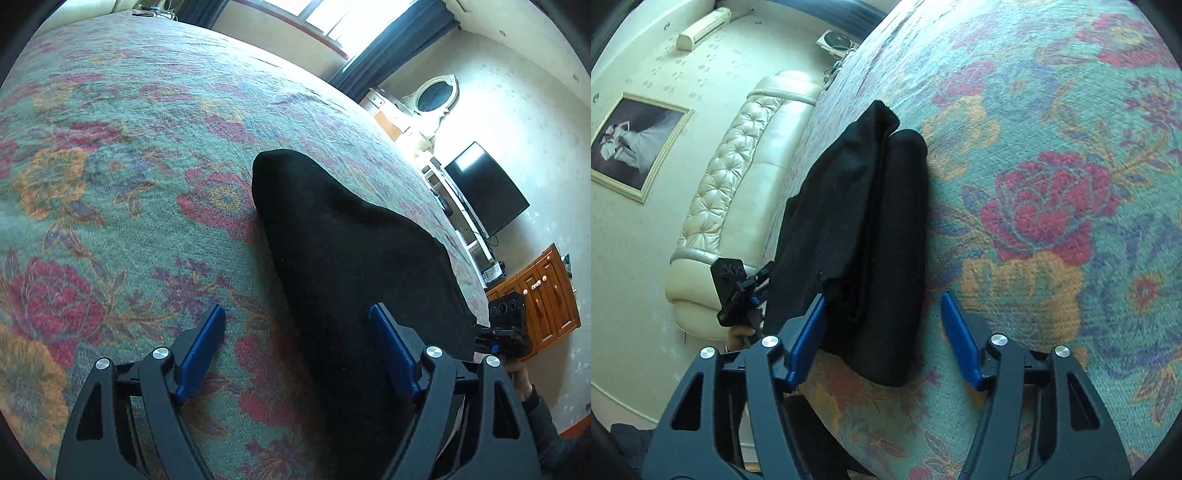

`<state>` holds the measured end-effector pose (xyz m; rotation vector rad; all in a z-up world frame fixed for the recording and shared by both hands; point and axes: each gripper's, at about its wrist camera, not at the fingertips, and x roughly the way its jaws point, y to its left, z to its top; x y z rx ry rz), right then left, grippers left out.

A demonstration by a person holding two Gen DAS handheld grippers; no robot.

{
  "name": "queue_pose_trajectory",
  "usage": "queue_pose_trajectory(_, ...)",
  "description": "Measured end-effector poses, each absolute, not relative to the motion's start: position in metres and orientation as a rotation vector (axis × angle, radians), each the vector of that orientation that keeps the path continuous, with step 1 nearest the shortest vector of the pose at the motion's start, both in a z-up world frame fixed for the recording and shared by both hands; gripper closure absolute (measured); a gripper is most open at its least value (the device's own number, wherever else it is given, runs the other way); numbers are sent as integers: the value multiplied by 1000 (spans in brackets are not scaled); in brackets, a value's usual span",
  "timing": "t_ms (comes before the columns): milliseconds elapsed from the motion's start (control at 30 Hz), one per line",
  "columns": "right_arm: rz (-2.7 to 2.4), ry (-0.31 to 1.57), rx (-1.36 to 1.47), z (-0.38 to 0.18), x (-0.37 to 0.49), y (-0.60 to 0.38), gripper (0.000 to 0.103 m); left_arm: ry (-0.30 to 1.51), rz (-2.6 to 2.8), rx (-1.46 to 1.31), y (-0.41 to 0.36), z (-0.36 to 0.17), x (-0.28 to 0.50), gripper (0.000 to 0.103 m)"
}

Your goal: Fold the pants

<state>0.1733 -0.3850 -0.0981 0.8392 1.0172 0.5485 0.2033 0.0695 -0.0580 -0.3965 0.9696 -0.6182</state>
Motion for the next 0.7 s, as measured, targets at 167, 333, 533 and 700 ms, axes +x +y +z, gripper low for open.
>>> queue_pose_trajectory(167,529,991,909,-104,155,-405,53,963,-632,-448,73,-66,204,19)
queue_pose_trajectory(333,549,881,1160,-119,128,-442,54,963,-646,-454,73,-67,206,18)
queue_pose_trajectory(533,516,799,1237,-114,107,-453,41,962,-581,-451,72,-62,195,18)
queue_pose_trajectory(700,475,785,1190,-102,97,-443,30,971,-533,-464,73,-60,180,18)
